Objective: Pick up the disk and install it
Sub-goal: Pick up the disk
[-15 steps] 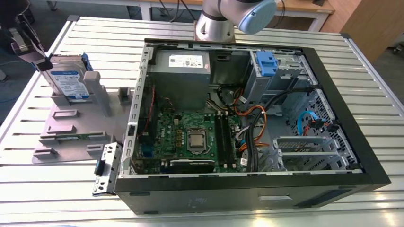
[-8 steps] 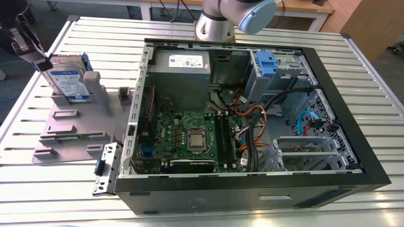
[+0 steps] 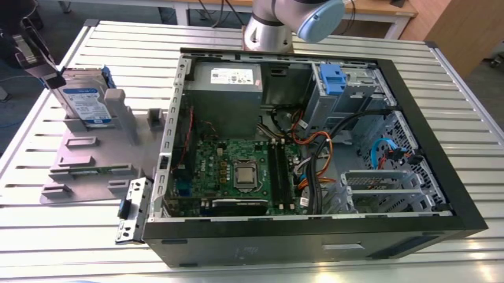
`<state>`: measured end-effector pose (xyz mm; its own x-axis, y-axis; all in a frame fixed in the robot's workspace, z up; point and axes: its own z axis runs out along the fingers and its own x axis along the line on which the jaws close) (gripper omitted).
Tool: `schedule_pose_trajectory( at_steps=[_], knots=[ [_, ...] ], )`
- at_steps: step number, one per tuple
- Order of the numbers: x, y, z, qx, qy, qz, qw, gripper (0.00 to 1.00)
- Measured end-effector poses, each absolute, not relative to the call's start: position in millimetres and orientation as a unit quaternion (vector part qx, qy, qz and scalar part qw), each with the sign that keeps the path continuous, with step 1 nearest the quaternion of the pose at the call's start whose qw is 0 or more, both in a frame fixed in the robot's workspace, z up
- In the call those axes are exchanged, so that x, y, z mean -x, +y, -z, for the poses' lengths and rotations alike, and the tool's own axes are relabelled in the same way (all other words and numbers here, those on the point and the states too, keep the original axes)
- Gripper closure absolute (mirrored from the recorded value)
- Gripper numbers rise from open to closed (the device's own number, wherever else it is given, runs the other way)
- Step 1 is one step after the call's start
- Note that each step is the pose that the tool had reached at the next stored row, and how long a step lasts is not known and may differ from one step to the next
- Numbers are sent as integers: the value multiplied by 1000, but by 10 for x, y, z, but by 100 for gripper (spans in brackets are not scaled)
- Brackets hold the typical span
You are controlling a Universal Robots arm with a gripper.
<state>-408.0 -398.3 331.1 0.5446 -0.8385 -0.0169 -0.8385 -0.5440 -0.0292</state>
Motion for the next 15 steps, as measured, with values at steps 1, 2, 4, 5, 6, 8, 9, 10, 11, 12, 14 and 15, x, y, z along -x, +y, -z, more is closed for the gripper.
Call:
schedule_pose_trajectory(
  at_steps=[1,2,4,5,6,8,9,10,11,12,14,15],
  knots=[
    [4080,-3983,-3311,879,476,0,17,89],
    [4080,-3983,-3311,880,475,0,17,89],
    [4080,-3983,-3310,881,473,-1,17,89],
    [4079,-3983,-3310,882,472,-1,17,89],
    [4079,-3983,-3310,882,471,-1,17,89],
    [4079,-3983,-3310,883,469,-1,17,89],
    [4079,-3983,-3310,884,468,-1,17,89],
    [4079,-3983,-3310,884,467,-1,17,89],
    [4079,-3983,-3310,885,466,-1,17,89],
    [4079,-3983,-3310,885,465,-1,17,89],
    [4079,-3983,-3310,886,462,-1,17,89],
    [4079,-3983,-3310,887,461,-1,17,89]
  ],
)
